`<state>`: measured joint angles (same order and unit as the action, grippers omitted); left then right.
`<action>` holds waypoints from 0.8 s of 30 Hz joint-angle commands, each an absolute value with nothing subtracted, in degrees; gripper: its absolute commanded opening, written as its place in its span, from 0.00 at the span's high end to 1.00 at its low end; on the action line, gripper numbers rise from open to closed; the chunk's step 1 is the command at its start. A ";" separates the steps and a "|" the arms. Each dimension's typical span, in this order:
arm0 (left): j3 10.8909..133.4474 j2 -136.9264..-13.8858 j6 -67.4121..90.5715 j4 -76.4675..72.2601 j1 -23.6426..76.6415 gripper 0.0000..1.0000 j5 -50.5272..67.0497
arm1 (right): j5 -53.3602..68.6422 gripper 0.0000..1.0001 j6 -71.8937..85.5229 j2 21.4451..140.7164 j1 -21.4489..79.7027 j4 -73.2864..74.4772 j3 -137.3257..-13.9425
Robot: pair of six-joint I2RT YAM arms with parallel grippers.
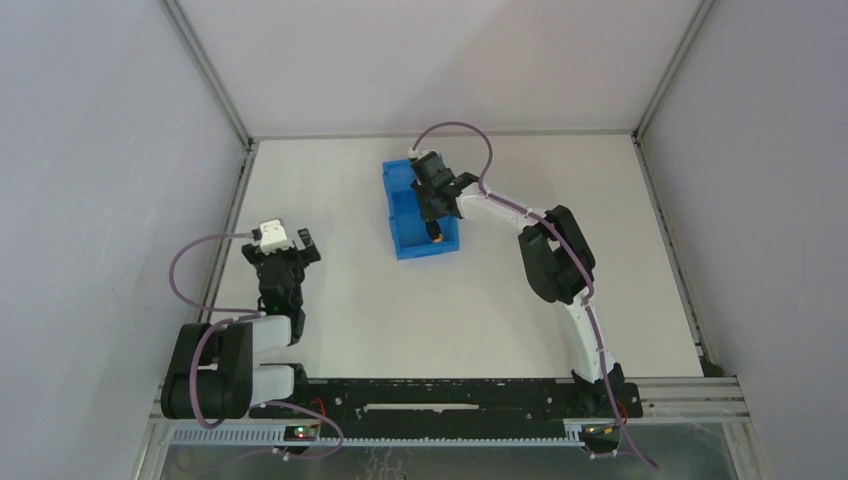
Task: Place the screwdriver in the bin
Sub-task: Place the screwdriver in the bin.
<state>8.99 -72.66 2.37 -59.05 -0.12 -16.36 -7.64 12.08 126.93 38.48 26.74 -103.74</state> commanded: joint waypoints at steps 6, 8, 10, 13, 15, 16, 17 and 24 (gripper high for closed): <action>11.03 -72.25 0.96 -60.82 0.18 0.00 -17.11 | -9.32 0.56 10.83 126.98 40.31 23.63 -104.21; 10.99 -72.25 0.97 -60.82 0.18 0.00 -17.07 | -9.71 0.54 10.77 126.31 40.62 23.61 -104.21; 10.99 -72.24 0.97 -60.82 0.18 0.00 -17.15 | -10.05 0.54 10.87 125.57 40.84 23.82 -104.32; 11.01 -72.25 0.97 -60.82 0.18 0.00 -17.12 | -10.33 0.50 11.06 124.57 41.12 24.12 -104.37; 11.00 -72.25 0.97 -60.82 0.18 0.00 -17.18 | -10.33 0.46 11.27 123.91 41.30 24.41 -104.40; 10.99 -72.25 0.97 -60.82 0.18 0.00 -17.10 | -10.37 0.42 11.33 123.48 41.45 24.51 -104.38; 11.00 -72.20 0.97 -60.82 0.18 0.00 -17.13 | -10.49 0.39 11.34 123.10 41.56 24.54 -104.41; 11.00 -72.25 0.97 -60.82 0.18 0.00 -17.13 | -11.23 0.32 11.51 119.62 42.49 25.62 -104.52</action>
<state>8.99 -72.64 2.35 -59.05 -0.12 -16.36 -9.85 11.44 125.73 41.45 25.69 -103.72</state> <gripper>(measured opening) 0.996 0.675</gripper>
